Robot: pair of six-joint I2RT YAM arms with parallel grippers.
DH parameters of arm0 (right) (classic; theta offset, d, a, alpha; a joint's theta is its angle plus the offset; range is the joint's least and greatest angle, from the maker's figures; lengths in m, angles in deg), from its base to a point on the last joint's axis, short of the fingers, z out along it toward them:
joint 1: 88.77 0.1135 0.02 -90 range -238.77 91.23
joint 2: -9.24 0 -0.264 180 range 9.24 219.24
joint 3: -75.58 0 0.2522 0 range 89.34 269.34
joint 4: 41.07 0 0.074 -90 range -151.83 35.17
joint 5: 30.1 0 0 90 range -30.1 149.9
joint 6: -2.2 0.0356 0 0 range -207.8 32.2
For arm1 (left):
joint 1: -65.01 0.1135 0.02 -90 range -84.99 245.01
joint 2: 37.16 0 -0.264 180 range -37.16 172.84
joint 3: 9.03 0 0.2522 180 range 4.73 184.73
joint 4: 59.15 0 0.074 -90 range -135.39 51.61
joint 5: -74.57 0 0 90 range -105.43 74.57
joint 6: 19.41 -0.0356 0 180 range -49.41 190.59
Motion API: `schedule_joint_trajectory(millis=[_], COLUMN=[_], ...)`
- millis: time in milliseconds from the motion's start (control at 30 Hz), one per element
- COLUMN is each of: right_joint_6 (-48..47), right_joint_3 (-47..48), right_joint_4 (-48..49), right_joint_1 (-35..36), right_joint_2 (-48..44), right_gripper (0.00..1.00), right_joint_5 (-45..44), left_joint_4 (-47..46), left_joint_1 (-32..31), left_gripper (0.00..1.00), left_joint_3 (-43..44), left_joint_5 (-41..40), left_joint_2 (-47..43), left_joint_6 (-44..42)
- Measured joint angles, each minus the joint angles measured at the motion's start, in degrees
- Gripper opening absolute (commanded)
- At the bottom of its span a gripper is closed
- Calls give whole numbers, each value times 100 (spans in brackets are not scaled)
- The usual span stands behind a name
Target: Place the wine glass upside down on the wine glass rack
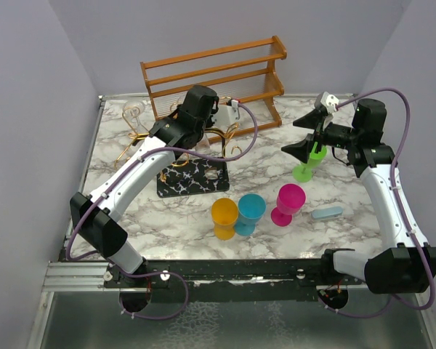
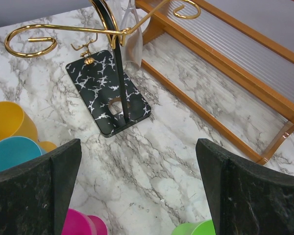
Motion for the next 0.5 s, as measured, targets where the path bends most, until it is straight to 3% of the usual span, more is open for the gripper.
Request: schedule_joint_trajectory(millis=[500], right_joint_6=[26], right_joint_3=[-11], right_joint_4=[81], right_joint_1=[0], right_joint_2=[4], right_gripper=[100], right_joint_5=[0], left_joint_4=[540], left_joint_1=[0], left_gripper=[0], left_joint_3=[9], left_joint_5=[-170], left_joint_2=[-2], left_joint_6=[343])
